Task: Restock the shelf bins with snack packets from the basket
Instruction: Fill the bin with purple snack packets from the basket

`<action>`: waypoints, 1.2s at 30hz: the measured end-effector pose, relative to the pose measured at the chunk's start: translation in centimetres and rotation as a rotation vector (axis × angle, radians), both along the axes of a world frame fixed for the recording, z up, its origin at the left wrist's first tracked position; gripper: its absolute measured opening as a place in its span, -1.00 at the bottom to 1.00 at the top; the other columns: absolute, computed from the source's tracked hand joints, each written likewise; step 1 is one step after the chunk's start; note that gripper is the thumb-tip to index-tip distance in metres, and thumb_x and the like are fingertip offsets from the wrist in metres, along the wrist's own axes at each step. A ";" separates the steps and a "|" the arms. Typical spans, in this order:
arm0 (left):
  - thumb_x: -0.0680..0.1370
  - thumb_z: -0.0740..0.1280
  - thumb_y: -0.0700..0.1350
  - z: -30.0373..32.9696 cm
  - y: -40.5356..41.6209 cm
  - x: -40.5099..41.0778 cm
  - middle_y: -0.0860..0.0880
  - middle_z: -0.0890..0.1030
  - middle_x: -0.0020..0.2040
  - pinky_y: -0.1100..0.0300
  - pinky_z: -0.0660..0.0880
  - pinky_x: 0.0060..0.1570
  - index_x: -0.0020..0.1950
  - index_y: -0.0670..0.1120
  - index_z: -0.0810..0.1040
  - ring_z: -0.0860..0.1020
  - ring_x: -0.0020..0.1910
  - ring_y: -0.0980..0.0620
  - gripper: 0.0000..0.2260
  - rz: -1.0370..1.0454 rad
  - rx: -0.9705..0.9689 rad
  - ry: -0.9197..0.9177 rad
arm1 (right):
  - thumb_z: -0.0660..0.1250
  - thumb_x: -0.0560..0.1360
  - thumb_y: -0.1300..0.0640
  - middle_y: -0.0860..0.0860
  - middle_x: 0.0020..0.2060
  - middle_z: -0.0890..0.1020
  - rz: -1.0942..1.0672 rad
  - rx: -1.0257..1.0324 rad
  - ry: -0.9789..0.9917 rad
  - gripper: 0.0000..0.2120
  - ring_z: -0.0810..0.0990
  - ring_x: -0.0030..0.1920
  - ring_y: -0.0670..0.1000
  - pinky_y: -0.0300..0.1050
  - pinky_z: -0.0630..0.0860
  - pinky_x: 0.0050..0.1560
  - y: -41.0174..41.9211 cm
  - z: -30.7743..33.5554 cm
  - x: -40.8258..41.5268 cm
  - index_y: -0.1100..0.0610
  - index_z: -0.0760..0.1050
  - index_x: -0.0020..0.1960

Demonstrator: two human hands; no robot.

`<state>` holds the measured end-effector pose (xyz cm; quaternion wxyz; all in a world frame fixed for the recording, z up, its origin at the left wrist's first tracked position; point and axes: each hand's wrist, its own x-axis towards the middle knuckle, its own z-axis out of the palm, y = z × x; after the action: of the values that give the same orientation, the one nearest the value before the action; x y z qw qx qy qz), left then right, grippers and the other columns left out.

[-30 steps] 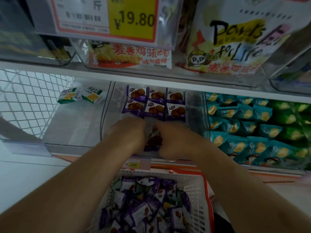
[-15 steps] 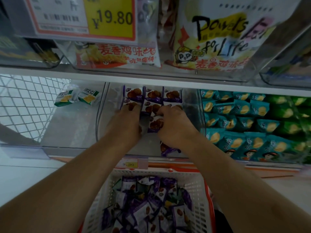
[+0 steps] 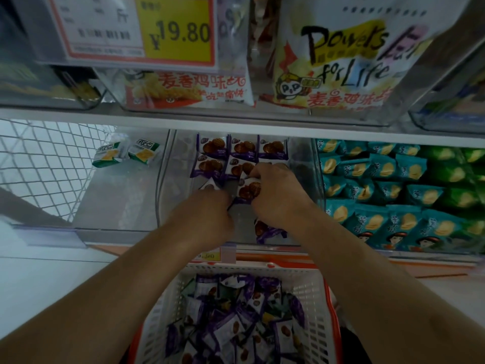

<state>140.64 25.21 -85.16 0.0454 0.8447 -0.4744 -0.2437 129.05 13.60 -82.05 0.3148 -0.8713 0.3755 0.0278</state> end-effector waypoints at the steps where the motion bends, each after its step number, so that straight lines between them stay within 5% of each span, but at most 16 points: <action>1: 0.63 0.23 -0.15 -0.1 0.0 -0.1 -0.13 0.60 0.15 0.13 0.51 -0.02 0.28 -0.14 0.59 0.53 -0.02 -0.01 -0.73 -0.001 0.031 0.028 | 0.36 0.56 0.30 0.10 0.34 0.41 0.013 -0.004 0.012 -0.49 0.44 0.21 0.02 -0.23 0.45 0.18 0.1 0.1 0.0 0.11 0.38 0.48; 4: 0.67 0.18 -0.09 -0.1 0.0 -0.2 -0.12 0.56 0.24 0.18 0.38 -0.06 0.31 -0.14 0.53 0.48 0.03 0.01 -0.72 0.032 0.015 0.082 | 0.33 0.57 0.33 0.11 0.36 0.37 0.032 0.000 0.029 -0.49 0.41 0.29 0.05 -0.25 0.43 0.19 0.3 0.2 0.0 0.08 0.37 0.48; 6: 0.68 0.20 -0.04 0.0 0.0 -0.3 -0.11 0.50 0.38 0.15 0.44 0.13 0.48 -0.11 0.43 0.49 0.25 -0.03 -0.63 0.060 -0.013 0.136 | 0.34 0.56 0.34 0.12 0.37 0.35 0.021 0.017 0.023 -0.48 0.42 0.19 0.02 -0.27 0.42 0.16 0.3 0.1 0.0 0.06 0.39 0.47; 10: 0.69 0.19 0.04 0.0 0.2 -0.9 -0.11 0.13 0.65 0.06 0.34 0.45 0.67 -0.07 0.09 0.32 0.52 -0.10 -0.42 0.029 0.037 0.177 | 0.35 0.56 0.32 0.11 0.38 0.36 0.034 0.019 0.049 -0.48 0.41 0.33 0.06 -0.21 0.43 0.29 0.4 0.0 0.3 0.09 0.37 0.49; 13: 0.71 0.15 0.08 0.3 0.2 -1.2 -0.09 -0.07 0.69 0.01 0.28 0.52 0.70 -0.09 -0.08 0.20 0.60 -0.11 -0.34 0.002 0.113 0.162 | 0.38 0.54 0.32 0.10 0.37 0.37 0.003 0.011 0.039 -0.46 0.41 0.17 -0.02 -0.22 0.46 0.19 0.4 -0.4 0.6 0.06 0.40 0.47; 15: 0.70 0.16 0.09 0.8 -0.2 -1.3 -0.14 0.18 0.63 0.03 0.38 0.43 0.67 -0.11 0.10 0.35 0.51 -0.12 -0.41 0.000 0.168 0.173 | 0.38 0.53 0.32 0.11 0.36 0.38 -0.009 0.012 0.043 -0.46 0.39 0.09 -0.04 -0.20 0.49 0.13 0.3 -0.7 0.7 0.05 0.41 0.47; 18: 0.67 0.22 0.02 1.3 -0.5 -1.8 -0.11 0.53 0.26 0.00 0.55 0.19 0.38 -0.13 0.47 0.55 0.17 -0.05 -0.66 0.008 0.138 0.178 | 0.38 0.54 0.31 0.12 0.35 0.40 -0.013 0.019 0.048 -0.47 0.44 0.08 -0.01 -0.18 0.54 0.12 0.1 -0.9 0.7 0.06 0.42 0.47; 21: 0.61 0.26 -0.08 1.4 -0.1 -1.7 -0.13 0.35 0.43 -0.04 0.46 0.31 0.45 -0.10 0.42 0.40 0.36 -0.14 -0.60 -0.051 0.045 -0.049 | 0.38 0.54 0.29 0.14 0.35 0.41 -0.026 0.002 0.051 -0.47 0.49 0.14 0.02 -0.12 0.59 0.18 0.0 -0.9 0.7 0.07 0.41 0.48; 23: 0.61 0.25 -0.01 1.2 0.0 -1.4 -0.10 0.09 0.63 -0.09 0.22 0.53 0.58 -0.01 0.33 0.09 0.59 -0.17 -0.49 -0.104 0.053 -0.151 | 0.37 0.55 0.29 0.16 0.37 0.39 -0.030 0.004 0.053 -0.47 0.53 0.16 0.06 -0.14 0.59 0.13 -0.1 -0.9 0.8 0.06 0.40 0.49; 26: 0.68 0.15 0.12 0.7 -0.3 -0.9 -0.03 -0.19 0.69 -0.18 0.03 0.60 0.68 -0.01 0.13 -0.18 0.66 -0.11 -0.42 -0.046 0.230 -0.015 | 0.37 0.56 0.29 0.17 0.37 0.37 -0.015 0.015 0.051 -0.47 0.52 0.05 0.05 -0.24 0.51 -0.09 -0.3 -1.1 0.8 0.02 0.41 0.49; 31: 0.67 0.24 0.05 0.7 -0.8 -1.2 -0.14 -0.22 0.67 -0.17 0.14 0.58 0.64 -0.11 0.20 -0.16 0.66 -0.12 -0.43 0.085 0.220 0.010 | 0.45 0.53 0.25 0.16 0.29 0.45 0.006 -0.024 0.083 -0.38 0.53 0.10 0.05 -0.16 0.53 -0.01 -0.4 -2.0 0.9 0.14 0.27 0.52; 36: 0.61 0.29 -0.03 0.7 0.1 -1.6 -0.16 0.14 0.53 -0.12 0.37 0.43 0.46 -0.07 0.42 0.17 0.51 -0.18 -0.59 0.126 0.019 -0.007 | 0.47 0.51 0.26 0.16 0.32 0.36 0.131 -0.239 0.147 -0.43 0.57 0.16 0.19 0.08 0.64 0.10 0.2 -3.5 1.6 0.05 0.29 0.41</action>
<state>139.04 25.32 -84.49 0.0507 0.8741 -0.4182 -0.2418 130.69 13.76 -85.57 0.1778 -0.9207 0.3408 0.0671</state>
